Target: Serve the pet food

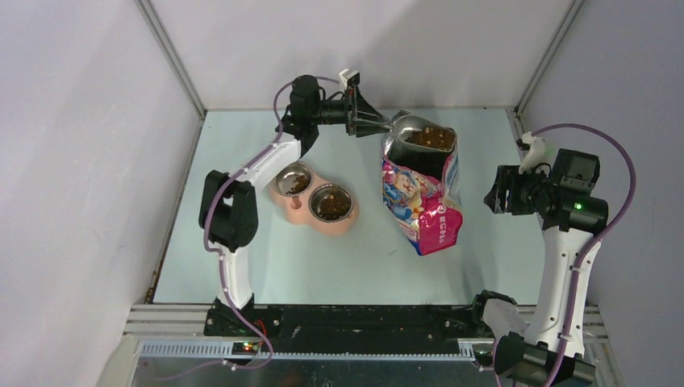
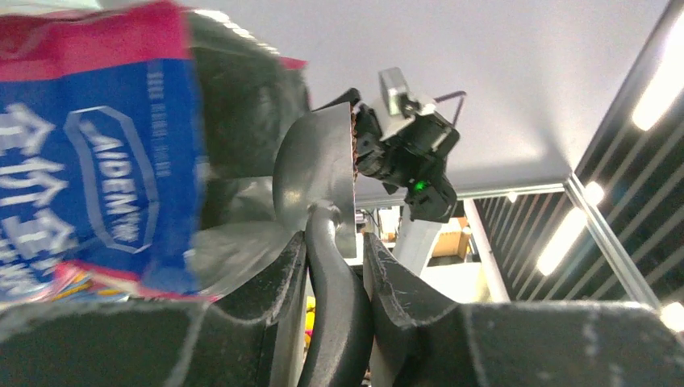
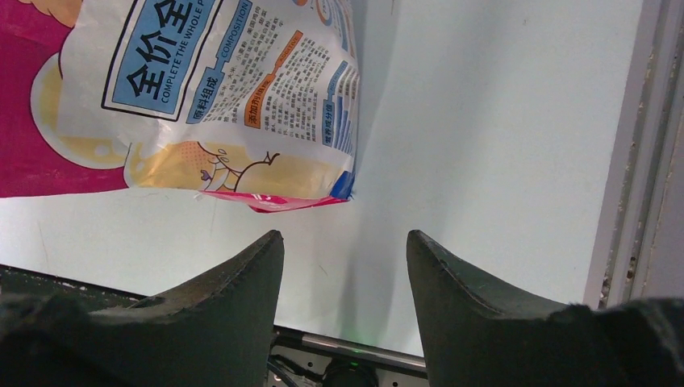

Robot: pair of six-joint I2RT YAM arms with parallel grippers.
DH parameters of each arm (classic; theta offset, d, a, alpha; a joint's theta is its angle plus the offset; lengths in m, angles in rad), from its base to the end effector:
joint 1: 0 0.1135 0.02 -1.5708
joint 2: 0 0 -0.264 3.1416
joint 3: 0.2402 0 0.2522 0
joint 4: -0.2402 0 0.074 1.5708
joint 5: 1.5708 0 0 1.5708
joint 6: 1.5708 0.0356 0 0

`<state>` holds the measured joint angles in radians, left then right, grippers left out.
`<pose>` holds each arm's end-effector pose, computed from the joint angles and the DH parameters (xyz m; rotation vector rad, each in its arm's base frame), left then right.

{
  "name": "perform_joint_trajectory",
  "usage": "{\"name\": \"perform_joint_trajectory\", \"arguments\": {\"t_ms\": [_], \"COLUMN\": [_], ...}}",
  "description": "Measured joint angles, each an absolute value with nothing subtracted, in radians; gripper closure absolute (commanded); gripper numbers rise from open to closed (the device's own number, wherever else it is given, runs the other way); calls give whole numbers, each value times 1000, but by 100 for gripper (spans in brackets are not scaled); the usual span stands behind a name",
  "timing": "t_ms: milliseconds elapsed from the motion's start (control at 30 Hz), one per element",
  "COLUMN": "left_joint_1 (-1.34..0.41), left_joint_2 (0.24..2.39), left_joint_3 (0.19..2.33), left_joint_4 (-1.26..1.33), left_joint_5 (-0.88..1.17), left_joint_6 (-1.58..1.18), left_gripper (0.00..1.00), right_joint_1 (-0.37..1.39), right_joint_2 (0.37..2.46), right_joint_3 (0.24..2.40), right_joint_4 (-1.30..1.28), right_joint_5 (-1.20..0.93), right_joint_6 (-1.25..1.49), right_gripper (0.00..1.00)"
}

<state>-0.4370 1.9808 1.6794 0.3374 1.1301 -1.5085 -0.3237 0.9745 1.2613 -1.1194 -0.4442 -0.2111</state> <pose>0.4087 -0.2264 0.3434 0.0985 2.1543 -2.1872 0.1577 -0.0368 0.3803 -0.0714 2.3159 0.2668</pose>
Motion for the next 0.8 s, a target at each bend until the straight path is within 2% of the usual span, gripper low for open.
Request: {"name": "perform_joint_trajectory", "arguments": {"t_ms": [233, 800], "left_joint_1": [-458, -424], "left_joint_2": [1976, 1952], "left_joint_3": [1663, 1563], "left_joint_4": [479, 503], "left_joint_5": [1135, 1136], "left_joint_6": [-1604, -1684], "left_gripper": [100, 100], "right_joint_1": [-323, -323], "right_joint_2": [974, 962], "right_joint_3": [1261, 1261], "right_joint_4": [-1121, -1121], "right_joint_5": [-444, -446], "right_joint_6": [-211, -215], "right_gripper": [39, 39]}}
